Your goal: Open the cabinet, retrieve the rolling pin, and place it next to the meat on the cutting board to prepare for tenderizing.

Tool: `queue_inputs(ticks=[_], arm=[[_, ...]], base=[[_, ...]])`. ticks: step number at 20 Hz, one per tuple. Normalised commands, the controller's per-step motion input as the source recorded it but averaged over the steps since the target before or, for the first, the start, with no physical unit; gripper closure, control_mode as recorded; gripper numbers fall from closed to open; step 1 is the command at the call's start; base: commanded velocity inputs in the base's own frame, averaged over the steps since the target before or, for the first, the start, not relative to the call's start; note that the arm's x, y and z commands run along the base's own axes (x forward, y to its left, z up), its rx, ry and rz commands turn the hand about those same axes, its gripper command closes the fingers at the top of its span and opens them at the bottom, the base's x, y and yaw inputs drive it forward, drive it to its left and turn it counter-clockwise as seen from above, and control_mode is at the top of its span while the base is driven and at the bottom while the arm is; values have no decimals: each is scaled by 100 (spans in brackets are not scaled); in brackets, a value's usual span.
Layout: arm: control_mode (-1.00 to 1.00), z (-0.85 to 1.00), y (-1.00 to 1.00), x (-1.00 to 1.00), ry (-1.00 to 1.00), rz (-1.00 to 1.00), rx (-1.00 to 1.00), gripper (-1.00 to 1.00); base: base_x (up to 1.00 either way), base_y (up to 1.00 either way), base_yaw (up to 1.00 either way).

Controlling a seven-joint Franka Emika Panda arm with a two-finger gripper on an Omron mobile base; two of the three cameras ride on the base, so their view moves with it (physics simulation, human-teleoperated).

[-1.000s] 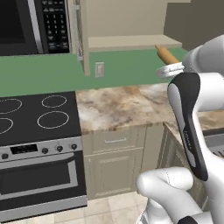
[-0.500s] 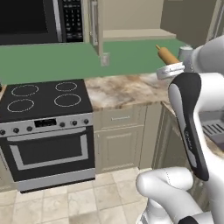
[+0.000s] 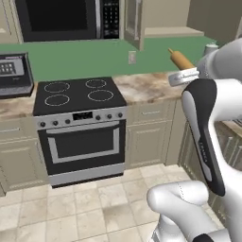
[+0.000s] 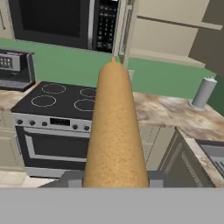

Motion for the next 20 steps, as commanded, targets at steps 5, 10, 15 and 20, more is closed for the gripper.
queue_inputs(ticks=[5, 10, 15, 20], arm=[[100, 0, 0, 0, 0, 0, 0, 100], [100, 0, 0, 0, 0, 0, 0, 100], [100, 0, 0, 0, 0, 0, 0, 100], [100, 0, 0, 0, 0, 0, 0, 100]], base=[[-46, 58, -7], [-45, 10, -35], [-38, 10, -52], [-39, 15, -60]])
